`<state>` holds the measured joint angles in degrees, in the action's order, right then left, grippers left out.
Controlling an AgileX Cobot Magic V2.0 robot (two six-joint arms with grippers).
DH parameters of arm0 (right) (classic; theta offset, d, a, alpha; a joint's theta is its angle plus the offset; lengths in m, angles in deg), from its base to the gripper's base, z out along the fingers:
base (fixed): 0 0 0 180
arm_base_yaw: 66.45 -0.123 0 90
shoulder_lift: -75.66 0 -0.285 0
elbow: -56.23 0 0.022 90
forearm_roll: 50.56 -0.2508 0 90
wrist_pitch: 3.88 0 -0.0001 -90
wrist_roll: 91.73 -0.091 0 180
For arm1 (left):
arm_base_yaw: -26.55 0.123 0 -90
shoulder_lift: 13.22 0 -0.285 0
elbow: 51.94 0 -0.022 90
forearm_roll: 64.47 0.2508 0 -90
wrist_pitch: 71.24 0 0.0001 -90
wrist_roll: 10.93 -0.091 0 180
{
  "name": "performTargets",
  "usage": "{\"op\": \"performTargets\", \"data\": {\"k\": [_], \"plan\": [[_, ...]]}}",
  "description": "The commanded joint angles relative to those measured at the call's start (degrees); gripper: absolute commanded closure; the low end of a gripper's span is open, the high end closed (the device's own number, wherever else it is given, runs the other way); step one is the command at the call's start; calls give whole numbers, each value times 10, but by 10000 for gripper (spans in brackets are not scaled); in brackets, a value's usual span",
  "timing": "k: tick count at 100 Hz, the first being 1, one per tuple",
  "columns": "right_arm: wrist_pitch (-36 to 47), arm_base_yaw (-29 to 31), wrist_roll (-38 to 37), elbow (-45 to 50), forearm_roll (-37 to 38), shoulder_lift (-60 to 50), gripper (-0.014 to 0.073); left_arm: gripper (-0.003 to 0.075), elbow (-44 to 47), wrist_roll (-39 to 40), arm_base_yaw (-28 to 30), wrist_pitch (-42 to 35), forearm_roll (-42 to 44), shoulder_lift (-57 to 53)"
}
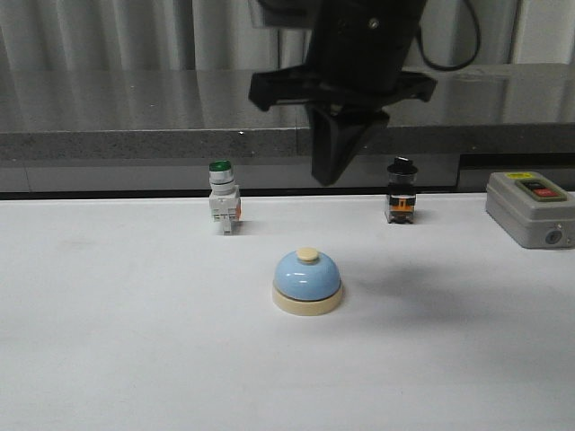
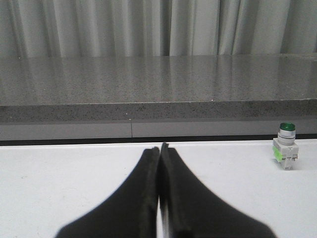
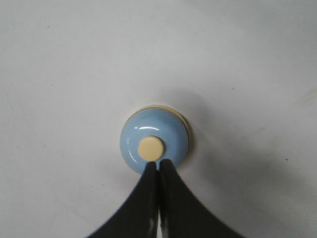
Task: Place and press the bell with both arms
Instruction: 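Raise the right gripper away from the bell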
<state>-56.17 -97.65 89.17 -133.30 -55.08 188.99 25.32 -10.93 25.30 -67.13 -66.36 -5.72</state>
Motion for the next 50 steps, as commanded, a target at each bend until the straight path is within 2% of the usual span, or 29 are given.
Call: {"op": "performTargets", "data": {"k": [1,50], "plan": [[2,23,4,-3,-2,-55,662,741,24,5,-1,-45,0,-18],[4,218,-4,142,-2,-196,662,741,24,5,-1,-45,0,-18]]}}
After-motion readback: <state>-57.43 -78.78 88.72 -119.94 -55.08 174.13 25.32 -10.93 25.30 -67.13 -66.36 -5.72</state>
